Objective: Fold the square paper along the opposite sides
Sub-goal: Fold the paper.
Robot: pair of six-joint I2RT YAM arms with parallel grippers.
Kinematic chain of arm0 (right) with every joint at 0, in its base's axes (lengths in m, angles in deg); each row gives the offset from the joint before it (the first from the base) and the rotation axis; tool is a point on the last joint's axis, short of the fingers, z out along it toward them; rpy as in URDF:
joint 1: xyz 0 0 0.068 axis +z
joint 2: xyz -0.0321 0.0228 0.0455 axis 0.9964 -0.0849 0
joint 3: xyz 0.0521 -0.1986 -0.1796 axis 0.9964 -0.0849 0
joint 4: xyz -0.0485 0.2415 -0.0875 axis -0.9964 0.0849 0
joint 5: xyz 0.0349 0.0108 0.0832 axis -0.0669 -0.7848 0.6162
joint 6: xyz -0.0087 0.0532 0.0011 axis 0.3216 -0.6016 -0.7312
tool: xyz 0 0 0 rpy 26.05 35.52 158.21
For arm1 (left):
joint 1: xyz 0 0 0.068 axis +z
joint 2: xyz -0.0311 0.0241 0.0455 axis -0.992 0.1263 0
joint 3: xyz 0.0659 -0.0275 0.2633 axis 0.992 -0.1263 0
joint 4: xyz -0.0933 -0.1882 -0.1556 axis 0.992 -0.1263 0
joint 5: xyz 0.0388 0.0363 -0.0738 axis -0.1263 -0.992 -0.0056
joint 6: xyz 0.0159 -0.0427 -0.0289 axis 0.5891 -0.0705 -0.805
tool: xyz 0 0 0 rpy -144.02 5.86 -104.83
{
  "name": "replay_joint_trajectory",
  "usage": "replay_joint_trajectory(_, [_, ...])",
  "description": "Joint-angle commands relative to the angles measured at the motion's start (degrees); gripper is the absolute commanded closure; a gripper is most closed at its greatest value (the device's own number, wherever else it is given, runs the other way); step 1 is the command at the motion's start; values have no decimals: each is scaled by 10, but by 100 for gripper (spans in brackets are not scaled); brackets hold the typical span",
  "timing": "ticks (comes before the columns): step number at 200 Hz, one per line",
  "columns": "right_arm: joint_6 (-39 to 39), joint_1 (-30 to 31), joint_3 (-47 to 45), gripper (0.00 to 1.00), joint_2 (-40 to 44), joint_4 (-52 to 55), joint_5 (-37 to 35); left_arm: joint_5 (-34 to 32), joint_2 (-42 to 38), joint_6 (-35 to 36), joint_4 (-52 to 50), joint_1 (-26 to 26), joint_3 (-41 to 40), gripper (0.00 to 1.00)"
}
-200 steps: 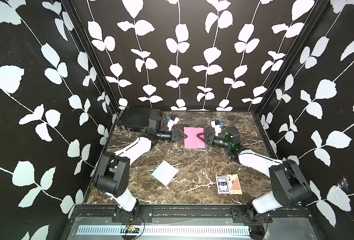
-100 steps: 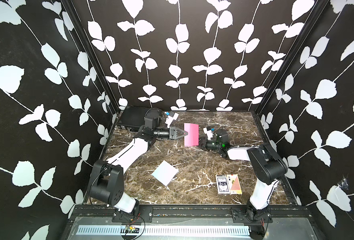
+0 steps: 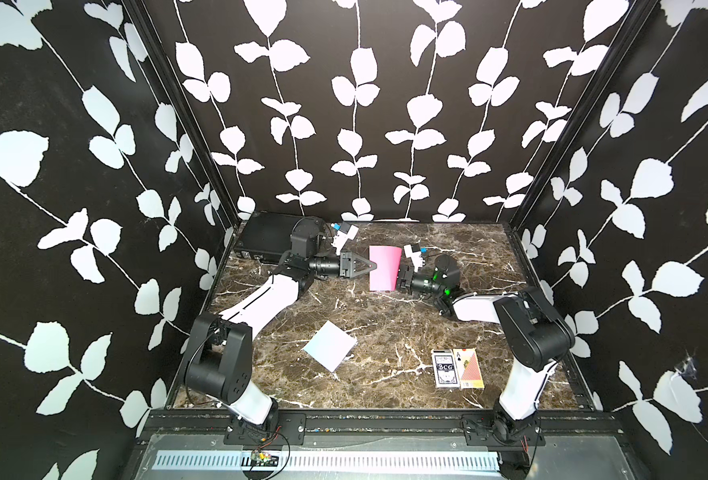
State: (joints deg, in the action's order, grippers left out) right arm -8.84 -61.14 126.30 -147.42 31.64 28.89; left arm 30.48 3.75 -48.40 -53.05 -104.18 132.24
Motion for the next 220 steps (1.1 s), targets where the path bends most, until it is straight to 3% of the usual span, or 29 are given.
replay_joint_trajectory(1, [-9,-12,-18,52,32,-44,11,9,-7,18,-6,1,3,100])
replay_joint_trajectory(97, [45,-25,-59,52,124,45,3,-5,-14,57,-57,11,4,100])
replay_joint_trajectory(220, [46,-25,-72,48,199,79,7,-28,-10,71,-77,23,5,100])
